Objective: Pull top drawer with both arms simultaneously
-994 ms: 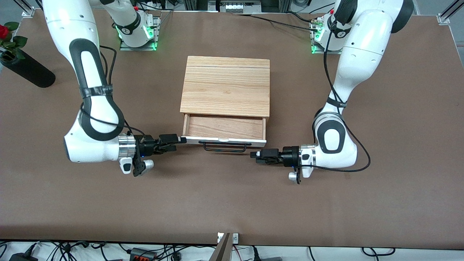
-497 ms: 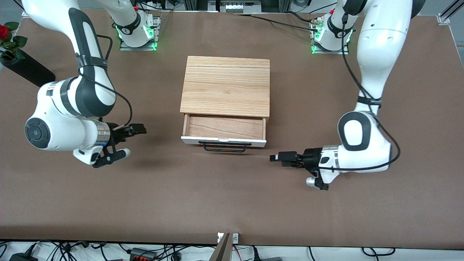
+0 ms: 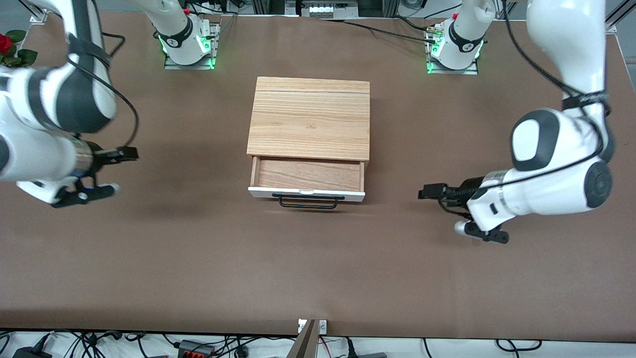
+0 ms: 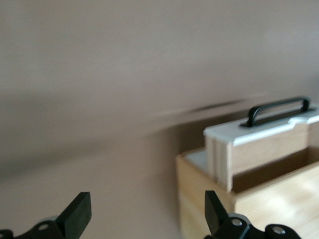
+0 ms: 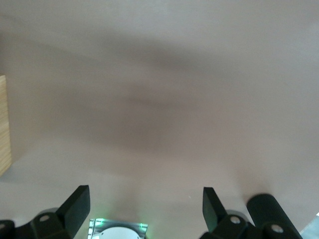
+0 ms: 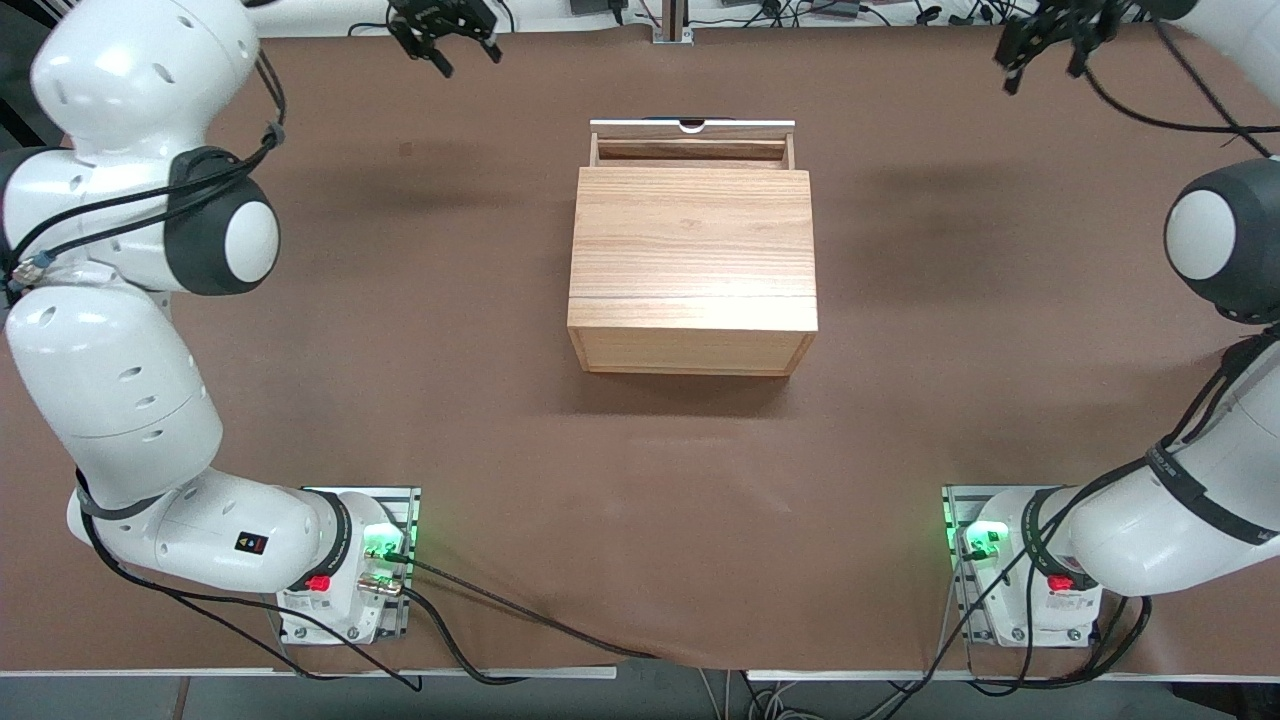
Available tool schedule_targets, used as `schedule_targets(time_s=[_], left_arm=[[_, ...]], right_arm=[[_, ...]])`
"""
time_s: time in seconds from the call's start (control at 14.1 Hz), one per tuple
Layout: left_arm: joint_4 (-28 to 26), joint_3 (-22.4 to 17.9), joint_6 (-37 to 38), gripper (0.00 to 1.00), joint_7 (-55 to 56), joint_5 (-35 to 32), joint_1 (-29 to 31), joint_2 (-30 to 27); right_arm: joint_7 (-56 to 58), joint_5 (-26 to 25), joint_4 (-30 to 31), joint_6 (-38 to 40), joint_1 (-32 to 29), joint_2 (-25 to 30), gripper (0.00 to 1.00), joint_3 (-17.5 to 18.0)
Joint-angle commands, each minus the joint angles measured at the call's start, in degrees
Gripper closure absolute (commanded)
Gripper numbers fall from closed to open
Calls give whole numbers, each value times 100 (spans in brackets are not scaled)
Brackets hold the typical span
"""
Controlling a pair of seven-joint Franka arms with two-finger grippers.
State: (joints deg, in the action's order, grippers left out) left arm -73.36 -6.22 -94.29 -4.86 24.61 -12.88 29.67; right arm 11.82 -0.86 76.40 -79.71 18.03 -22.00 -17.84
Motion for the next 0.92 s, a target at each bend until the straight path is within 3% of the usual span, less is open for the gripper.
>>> schedule_targets(time_s=[0.0,0.14,0.35,0.5,0.64,0.85], left_arm=[[-90,-2,376,0,55,-771,172,-539],[-99,-80,507,0,117,-1071,216,-813],[-73,-441,798,0,204,-1473,278,-1111],[-99,-371,780,0,248,-2046,208,-1191],[-151,-336,737,0,424,-2057,190,-1349],[-686,-11,614,0,880,-2118,199,-1753]], right_arm=[[-83,-63,-641,682,8,90,0,-71],[-284,-54,-584,746,-254,326,0,226],[-653,-150,783,-400,-1536,1307,0,1613],[-1205,-151,1970,-1175,-1653,2064,0,1739],[-1410,-81,2160,-1267,-1812,2243,0,1801],[-1375,-72,2116,-1135,-1856,2507,0,1793]])
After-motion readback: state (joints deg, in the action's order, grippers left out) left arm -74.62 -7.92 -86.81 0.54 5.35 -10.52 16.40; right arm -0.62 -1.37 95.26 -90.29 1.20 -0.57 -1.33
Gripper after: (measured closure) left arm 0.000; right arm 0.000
